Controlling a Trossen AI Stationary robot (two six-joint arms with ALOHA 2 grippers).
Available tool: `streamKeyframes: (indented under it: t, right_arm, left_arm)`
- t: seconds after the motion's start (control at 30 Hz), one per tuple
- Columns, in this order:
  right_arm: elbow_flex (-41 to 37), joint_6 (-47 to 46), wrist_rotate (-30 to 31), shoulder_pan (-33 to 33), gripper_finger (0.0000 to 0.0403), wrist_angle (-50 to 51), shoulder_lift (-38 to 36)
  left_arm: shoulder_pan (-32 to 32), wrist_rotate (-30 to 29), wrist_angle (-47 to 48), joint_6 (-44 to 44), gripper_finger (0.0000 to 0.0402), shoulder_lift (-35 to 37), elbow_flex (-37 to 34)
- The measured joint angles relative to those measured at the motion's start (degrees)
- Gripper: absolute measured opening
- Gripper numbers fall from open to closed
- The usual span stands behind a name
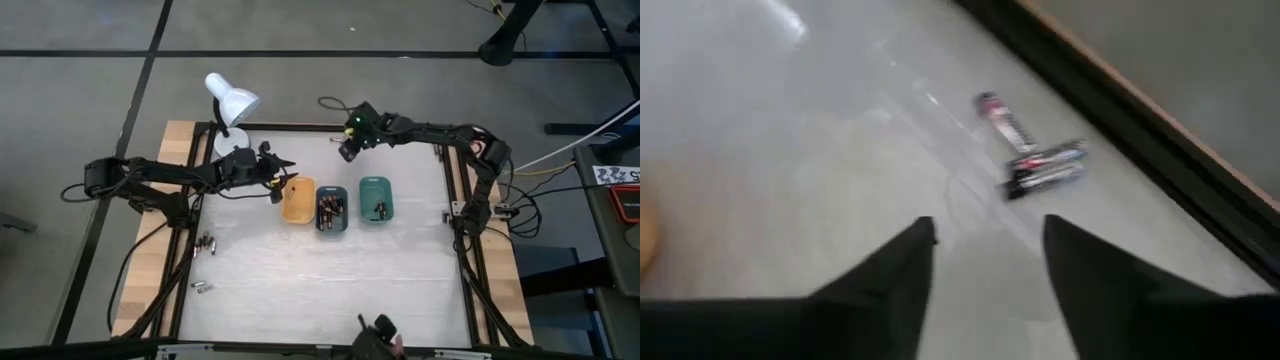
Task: Sort batteries
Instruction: Put the silver battery into the yellow bin
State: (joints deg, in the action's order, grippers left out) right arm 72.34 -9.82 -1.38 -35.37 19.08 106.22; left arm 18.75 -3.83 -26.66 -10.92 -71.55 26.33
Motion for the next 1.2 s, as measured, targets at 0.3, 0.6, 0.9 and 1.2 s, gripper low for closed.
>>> streamKeyframes:
  t: [0.3, 0.6, 0.9, 1.2]
  right_arm:
    - [1.82, -5.87, 3.25, -1.24, 0.0292, -3.88, 5.82]
    - [10.35, -7.96, 7.48, -1.38, 0.0294, 2.23, 13.32]
    - [10.76, -7.94, 5.67, -1.40, 0.0289, 2.47, 15.55]
    - [10.93, -5.26, 6.49, -1.40, 0.0211, 5.25, 15.55]
  left_arm:
    - [-0.01, 0.09, -0.37, 0.12, 0.0140, 0.00, 0.00]
    - [-0.01, 0.26, -0.02, 0.03, 0.0140, 0.00, 0.00]
    - [0.10, 0.27, 0.68, -1.09, 0.0140, 0.00, 0.00]
    - [0.10, 0.26, 0.79, -1.07, 0.0140, 0.00, 0.00]
